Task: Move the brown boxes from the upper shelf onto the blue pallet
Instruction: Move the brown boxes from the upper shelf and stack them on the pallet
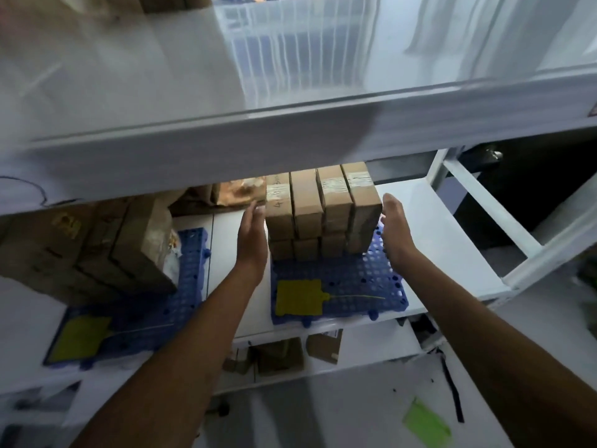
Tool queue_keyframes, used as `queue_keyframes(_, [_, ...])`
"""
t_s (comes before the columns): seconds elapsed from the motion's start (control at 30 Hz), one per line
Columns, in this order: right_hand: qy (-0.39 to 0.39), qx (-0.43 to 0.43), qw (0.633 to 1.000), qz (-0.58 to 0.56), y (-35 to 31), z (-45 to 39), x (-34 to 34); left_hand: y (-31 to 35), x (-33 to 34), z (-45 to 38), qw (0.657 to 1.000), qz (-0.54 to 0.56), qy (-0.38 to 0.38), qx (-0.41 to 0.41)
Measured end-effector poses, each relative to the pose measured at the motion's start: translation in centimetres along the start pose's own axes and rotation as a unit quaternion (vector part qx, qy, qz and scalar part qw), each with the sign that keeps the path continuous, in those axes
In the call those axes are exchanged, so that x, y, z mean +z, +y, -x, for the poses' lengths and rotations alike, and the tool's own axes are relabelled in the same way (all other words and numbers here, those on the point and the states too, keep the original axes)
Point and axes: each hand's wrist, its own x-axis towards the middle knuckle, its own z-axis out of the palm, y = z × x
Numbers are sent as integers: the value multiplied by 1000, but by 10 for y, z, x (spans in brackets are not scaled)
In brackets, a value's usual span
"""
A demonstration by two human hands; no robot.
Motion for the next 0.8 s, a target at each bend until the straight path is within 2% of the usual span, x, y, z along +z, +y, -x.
queue_keyframes(0.1, [-36,74,996,-31,3,-8,3,-4,3,-9,995,45,3,-94])
queue_keyframes(0.17, [-61,105,992,-44,8,-10,4,-9,10,-9,991,41,-23,-122])
queue_keyframes(0.27, [-61,118,989,-62,19,-10,2,-18,17,-2,990,51,-34,-130])
queue_keyframes(0.47, [-59,121,989,-55,25,-8,-9,-32,13,5,995,43,-16,-91])
queue_keyframes(0.57, [-38,105,994,-6,30,-12,-17,-45,6,-2,997,21,6,-80])
queue_keyframes(0.63, [23,66,993,99,44,-18,-28,-57,-2,-1,995,-40,39,-87])
queue_keyframes(0.7, [57,64,978,192,61,-20,-41,-70,-12,3,988,-109,40,-101])
queue_keyframes(0.8, [9,107,968,227,84,-14,-52,-90,-24,13,976,-153,21,-152])
